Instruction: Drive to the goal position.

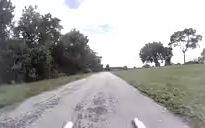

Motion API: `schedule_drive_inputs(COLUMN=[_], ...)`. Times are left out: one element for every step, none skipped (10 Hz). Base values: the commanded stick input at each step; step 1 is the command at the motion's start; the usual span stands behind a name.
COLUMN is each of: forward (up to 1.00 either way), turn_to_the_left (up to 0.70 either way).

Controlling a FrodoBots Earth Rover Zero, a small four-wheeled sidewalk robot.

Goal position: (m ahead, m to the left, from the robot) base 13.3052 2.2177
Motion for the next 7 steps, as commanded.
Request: schedule_drive_inputs(forward=[0.7,0.7,0.7,0.7,0.7,0.7,0.7], turn_to_the_left=[-0.24,-0.06,0.0,0.0,0.0,0.0,0.0])
